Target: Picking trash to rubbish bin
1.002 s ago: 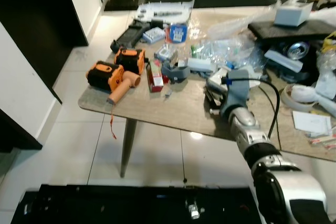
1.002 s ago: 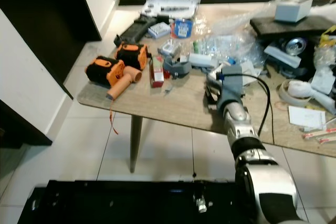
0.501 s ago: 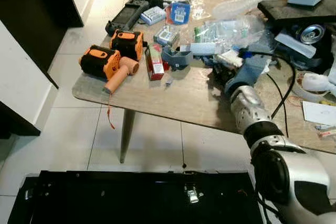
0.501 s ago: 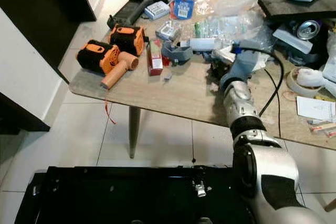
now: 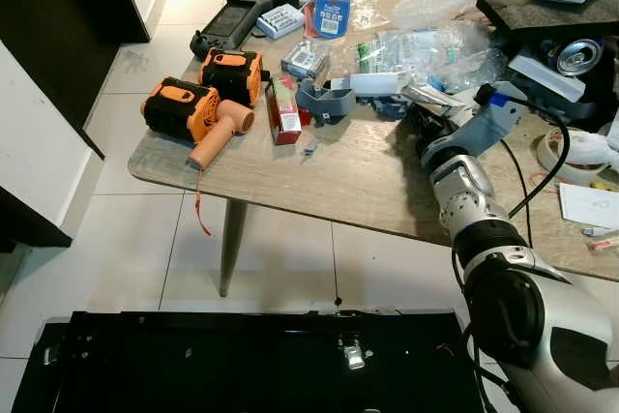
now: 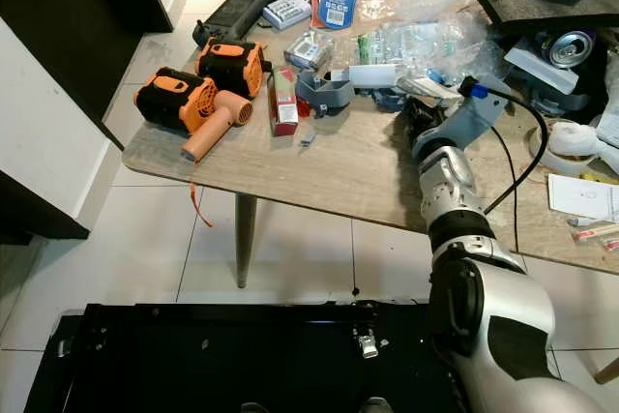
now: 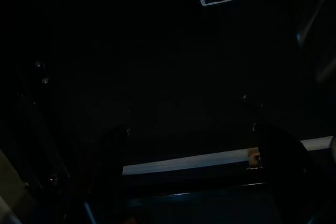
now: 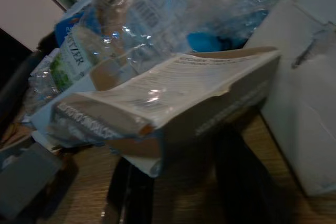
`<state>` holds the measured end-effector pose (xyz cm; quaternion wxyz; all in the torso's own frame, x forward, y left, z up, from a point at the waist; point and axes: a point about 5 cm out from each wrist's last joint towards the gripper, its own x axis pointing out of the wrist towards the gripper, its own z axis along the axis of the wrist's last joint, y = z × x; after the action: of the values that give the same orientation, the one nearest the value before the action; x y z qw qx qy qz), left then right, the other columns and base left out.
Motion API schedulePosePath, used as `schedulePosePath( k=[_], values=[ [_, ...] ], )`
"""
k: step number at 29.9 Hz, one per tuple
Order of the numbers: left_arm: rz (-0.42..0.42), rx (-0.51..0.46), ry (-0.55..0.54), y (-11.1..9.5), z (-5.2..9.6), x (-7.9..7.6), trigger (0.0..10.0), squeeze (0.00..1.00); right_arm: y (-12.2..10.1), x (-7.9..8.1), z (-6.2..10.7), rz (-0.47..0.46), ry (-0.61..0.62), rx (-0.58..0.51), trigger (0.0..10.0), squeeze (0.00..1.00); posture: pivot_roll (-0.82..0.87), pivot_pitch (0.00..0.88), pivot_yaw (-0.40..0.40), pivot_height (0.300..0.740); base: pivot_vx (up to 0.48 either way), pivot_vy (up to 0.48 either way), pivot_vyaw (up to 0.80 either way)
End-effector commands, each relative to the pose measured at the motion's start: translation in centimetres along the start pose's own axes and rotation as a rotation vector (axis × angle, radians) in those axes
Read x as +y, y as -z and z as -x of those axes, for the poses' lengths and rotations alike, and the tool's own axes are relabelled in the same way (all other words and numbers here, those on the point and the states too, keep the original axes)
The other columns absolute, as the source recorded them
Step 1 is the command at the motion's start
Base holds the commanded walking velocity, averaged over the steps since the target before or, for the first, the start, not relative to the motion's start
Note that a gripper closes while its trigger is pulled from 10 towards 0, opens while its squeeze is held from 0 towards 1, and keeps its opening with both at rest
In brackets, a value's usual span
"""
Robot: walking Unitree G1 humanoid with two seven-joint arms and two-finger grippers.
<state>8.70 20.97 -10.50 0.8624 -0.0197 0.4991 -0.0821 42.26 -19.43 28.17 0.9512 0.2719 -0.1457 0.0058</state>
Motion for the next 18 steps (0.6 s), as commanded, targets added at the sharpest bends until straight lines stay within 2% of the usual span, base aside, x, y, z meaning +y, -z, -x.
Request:
schedulePosePath(
  k=[1, 3, 4, 6, 7, 9, 13, 14, 18],
  values=[
    [0.026, 0.066, 0.002, 2.0, 0.4, -0.5, 10.0, 0.00, 1.6, 0.0, 0.4, 0.005, -0.055, 0.067, 9.3, 0.00, 0.03, 0.448, 0.063, 0.740, 0.000, 0.000, 0.00],
    [0.026, 0.065, 0.002, 1.9, 0.4, -0.5, 10.0, 0.00, 2.0, 0.5, 0.6, 0.024, -0.132, 0.087, 9.3, 0.00, 0.02, 0.447, 0.062, 0.740, 0.000, 0.000, 0.00],
    [0.026, 0.065, 0.002, 1.8, 0.4, -0.5, 10.0, 0.00, 2.3, 0.4, 0.7, -0.003, -0.146, 0.098, 10.0, 0.00, 0.02, 0.443, 0.063, 0.740, 0.000, 0.000, 0.00],
    [0.026, 0.066, 0.001, 1.8, 0.4, -0.5, 10.0, 0.00, 2.5, 0.2, 0.8, -0.040, -0.154, 0.108, 10.0, 0.00, 0.02, 0.443, 0.063, 0.740, 0.000, 0.000, 0.00],
    [0.023, 0.072, 0.002, 1.9, 0.4, -0.5, 10.0, 0.00, 2.3, 0.2, 0.8, -0.099, -0.178, 0.098, 10.0, 1.00, 0.01, 0.439, 0.068, 0.740, 0.000, 0.000, 0.00],
    [0.018, 0.083, 0.005, 2.0, 0.4, -0.6, 10.0, 0.00, 1.9, 0.3, 0.8, -0.186, -0.229, 0.074, 10.0, 1.00, 0.01, 0.437, 0.072, 0.740, 0.000, 0.000, 0.00],
    [0.015, 0.086, 0.005, 2.0, 0.4, -0.6, 10.0, 0.00, 1.5, 0.3, 0.8, -0.226, -0.252, 0.058, 10.0, 1.00, 0.01, 0.435, 0.073, 0.740, 0.000, 0.000, 0.00],
    [0.015, 0.086, 0.002, 2.0, 0.4, -0.4, 10.0, 0.00, 1.1, 0.0, 0.8, -0.297, -0.253, 0.033, 10.0, 1.00, 0.00, 0.434, 0.076, 0.740, 0.000, 0.000, 0.00],
    [0.011, 0.088, 0.002, 1.9, 0.4, -0.3, 10.0, 0.00, 0.9, -0.2, 0.9, -0.333, -0.290, 0.021, 10.0, 1.00, 0.00, 0.431, 0.079, 0.740, 0.000, 0.000, 0.00]
  ],
)
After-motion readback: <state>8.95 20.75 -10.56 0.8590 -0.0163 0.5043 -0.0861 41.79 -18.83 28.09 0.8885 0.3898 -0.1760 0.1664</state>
